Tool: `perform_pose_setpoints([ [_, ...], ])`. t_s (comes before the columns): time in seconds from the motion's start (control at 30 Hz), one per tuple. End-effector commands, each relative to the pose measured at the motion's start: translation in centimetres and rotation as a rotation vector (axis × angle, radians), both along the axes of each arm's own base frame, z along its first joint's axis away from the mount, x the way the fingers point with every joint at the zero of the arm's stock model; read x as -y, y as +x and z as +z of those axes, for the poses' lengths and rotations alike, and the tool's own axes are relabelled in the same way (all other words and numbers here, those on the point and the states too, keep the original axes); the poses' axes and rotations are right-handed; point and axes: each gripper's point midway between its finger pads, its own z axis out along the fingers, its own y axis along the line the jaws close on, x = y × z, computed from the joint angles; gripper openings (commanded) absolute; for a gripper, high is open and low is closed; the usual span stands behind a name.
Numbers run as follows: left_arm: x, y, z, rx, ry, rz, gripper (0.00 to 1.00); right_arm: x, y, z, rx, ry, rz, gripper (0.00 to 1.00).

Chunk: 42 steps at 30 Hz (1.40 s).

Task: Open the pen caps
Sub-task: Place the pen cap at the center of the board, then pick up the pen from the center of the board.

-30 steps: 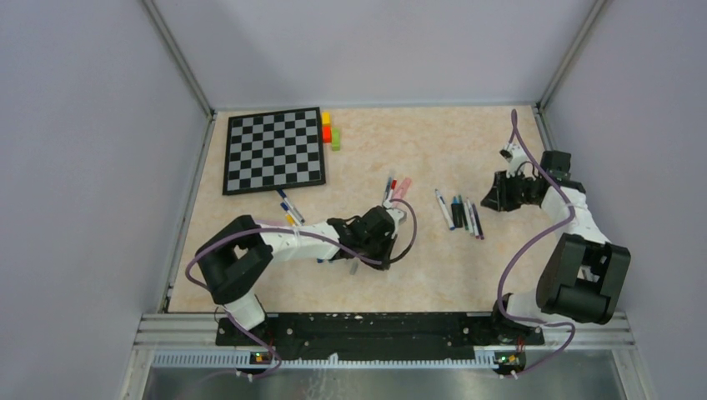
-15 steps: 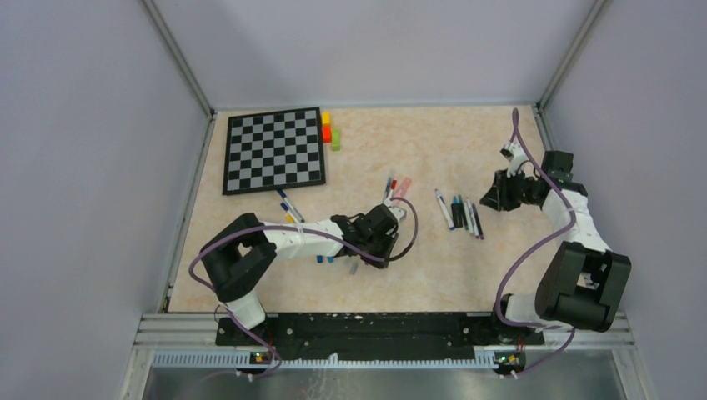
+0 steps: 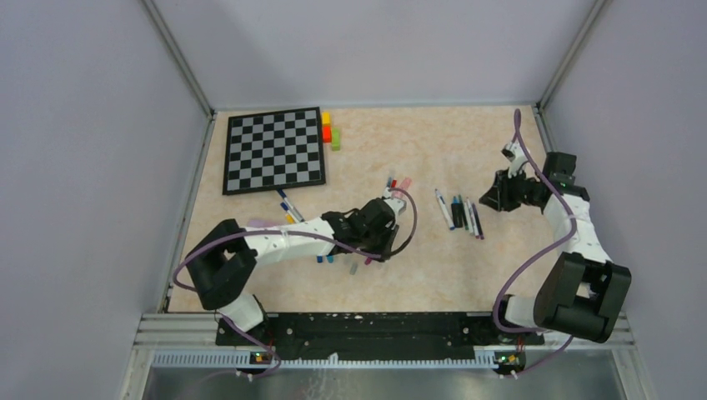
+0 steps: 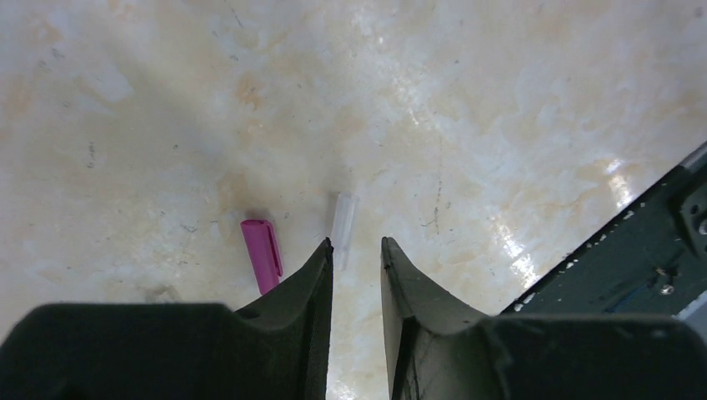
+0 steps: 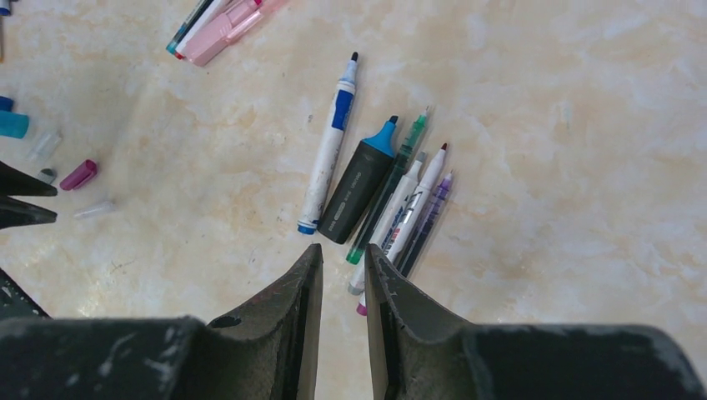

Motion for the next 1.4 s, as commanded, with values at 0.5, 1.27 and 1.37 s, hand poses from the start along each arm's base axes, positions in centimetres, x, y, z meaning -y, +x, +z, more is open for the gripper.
perform_pose_setpoints([
  [0.5, -3.4, 5.1, 15.6, 0.566, -0.265, 0.116, 0.86, -2.9, -2.2, 7.6, 0.379, 0.045, 0.132, 0.31],
  [1.27, -3.8, 10.9, 15.6, 0.455, -0.449, 0.138, 0.99, -4.8, -3.8, 7.5, 0.503, 0.089, 0.227, 0.42],
  [1.37, -3.0, 11.9, 14.6, 0.412, -0.443, 0.137, 0.99, -4.7, -3.8, 7.4, 0.502, 0.086, 0.224, 0.42],
])
